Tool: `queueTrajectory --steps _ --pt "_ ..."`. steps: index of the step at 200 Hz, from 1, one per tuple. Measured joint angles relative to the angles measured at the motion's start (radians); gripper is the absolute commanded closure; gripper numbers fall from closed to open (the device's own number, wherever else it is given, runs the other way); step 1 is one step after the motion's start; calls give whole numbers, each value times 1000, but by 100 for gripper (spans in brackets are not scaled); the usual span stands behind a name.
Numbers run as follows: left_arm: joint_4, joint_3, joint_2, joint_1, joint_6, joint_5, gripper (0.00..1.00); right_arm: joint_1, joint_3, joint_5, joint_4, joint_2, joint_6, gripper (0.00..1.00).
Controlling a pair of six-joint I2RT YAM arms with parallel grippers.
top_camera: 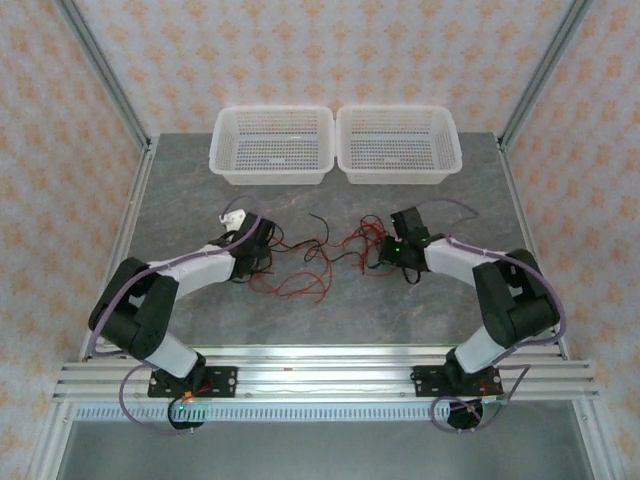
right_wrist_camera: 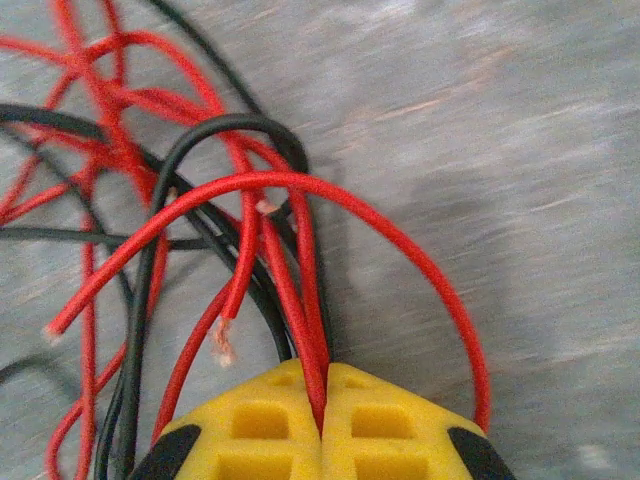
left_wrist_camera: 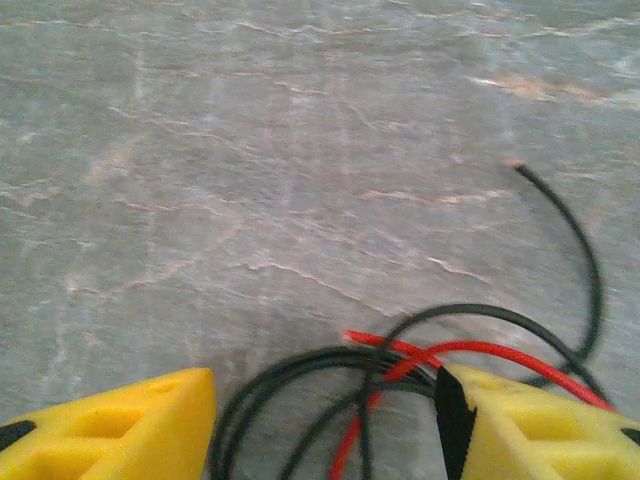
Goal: Untangle the cables
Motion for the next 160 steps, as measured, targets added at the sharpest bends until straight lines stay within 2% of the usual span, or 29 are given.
queueTrajectory --steps 25,74,129,160 --pt "-7 19 -11 -37 7 29 37 52 16 -71 3 -90 33 100" --pt "-40 134 -101 -188 53 54 37 76 64 -202 76 -273 34 100" --pt "30 127 -346 -194 118 179 31 76 64 -342 81 -227 -82 100" --pt "62 117 -350 -194 171 248 30 76 64 -431 93 -192 -143 100"
